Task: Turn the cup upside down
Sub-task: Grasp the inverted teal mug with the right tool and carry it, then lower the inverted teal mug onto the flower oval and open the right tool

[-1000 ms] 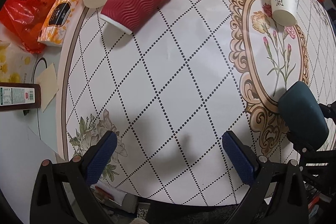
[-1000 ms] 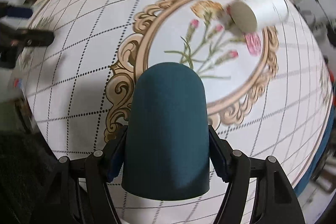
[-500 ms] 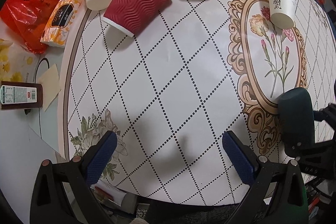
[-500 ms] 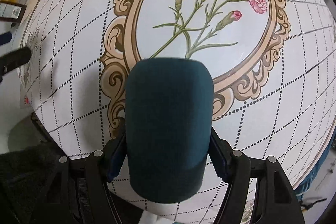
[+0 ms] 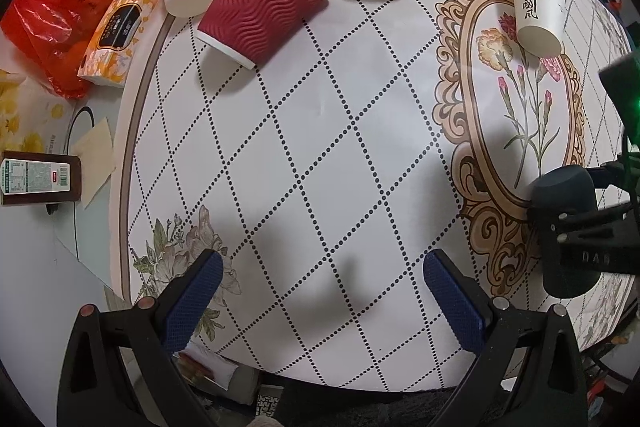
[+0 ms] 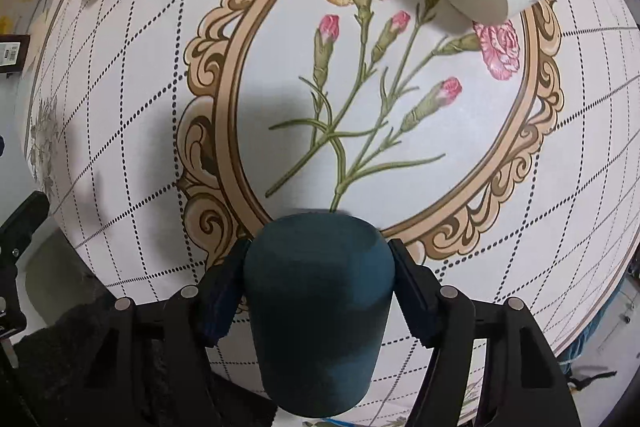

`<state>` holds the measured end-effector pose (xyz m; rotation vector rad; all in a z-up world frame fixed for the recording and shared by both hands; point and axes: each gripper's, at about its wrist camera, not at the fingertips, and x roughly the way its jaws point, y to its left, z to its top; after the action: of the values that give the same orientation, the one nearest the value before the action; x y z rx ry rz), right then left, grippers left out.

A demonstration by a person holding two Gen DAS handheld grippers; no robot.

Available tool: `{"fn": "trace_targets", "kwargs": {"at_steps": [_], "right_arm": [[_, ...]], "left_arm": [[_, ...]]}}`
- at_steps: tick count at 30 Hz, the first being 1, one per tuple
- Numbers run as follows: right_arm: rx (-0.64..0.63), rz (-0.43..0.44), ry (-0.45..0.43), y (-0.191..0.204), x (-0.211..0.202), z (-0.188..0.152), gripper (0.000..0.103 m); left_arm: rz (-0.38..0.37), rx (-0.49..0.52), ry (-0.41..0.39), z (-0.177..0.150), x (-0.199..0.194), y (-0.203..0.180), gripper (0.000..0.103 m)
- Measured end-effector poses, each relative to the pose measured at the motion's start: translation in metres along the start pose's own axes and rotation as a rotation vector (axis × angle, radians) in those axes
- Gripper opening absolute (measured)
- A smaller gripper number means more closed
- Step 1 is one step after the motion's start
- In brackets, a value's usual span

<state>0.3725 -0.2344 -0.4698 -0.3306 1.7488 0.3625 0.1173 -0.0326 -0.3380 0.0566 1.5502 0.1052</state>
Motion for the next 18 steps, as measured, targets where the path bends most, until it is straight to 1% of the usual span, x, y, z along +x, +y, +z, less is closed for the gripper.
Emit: {"fn": "trace_targets", "kwargs": {"at_steps": [2, 4, 7, 9, 10, 11, 14, 15, 16, 17, 18], "right_arm": [[-0.025, -0.017, -0.020, 0.008, -0.003, 0.004, 0.070], [-0.041, -0.026, -0.054, 0.013, -0.008, -0.001, 0.070], [-0.024, -0.018, -0.134, 0.012, -0.021, -0.009, 0.070], [0.008, -0.016, -0.216, 0.007, -0.036, -0.013, 0.070], [0.024, -0.008, -0.249, 0.007, -0.045, -0.021, 0.070], [0.042, -0.004, -0.294, 0.003, -0.052, -0.022, 0.070], [0.086, -0.002, -0.439, -0.006, -0.069, -0.024, 0.070], [0.113, 0.013, -0.500, -0.007, -0.076, -0.025, 0.070], [0.132, 0.022, -0.541, -0.003, -0.084, -0.027, 0.070], [0.155, 0.021, -0.603, 0.004, -0.096, -0.020, 0.070], [0.162, 0.013, -0.643, 0.005, -0.097, -0.020, 0.070]], "left_arm": [[-0.019, -0.006, 0.011, 0.003, 0.003, -0.001, 0.103], [-0.060, -0.016, 0.021, 0.008, 0.006, -0.002, 0.103], [-0.135, -0.034, 0.033, 0.016, 0.011, -0.002, 0.103], [-0.184, -0.045, 0.040, 0.022, 0.015, -0.003, 0.103], [-0.206, -0.048, 0.040, 0.026, 0.016, -0.003, 0.103], [-0.214, -0.050, 0.040, 0.029, 0.018, -0.003, 0.103], [-0.215, -0.051, 0.030, 0.041, 0.021, -0.004, 0.103], [-0.208, -0.051, 0.031, 0.045, 0.023, -0.004, 0.103], [-0.199, -0.051, 0.035, 0.049, 0.025, -0.004, 0.103], [-0.198, -0.051, 0.037, 0.052, 0.026, -0.004, 0.103], [-0.195, -0.051, 0.039, 0.055, 0.027, -0.005, 0.103]]}}
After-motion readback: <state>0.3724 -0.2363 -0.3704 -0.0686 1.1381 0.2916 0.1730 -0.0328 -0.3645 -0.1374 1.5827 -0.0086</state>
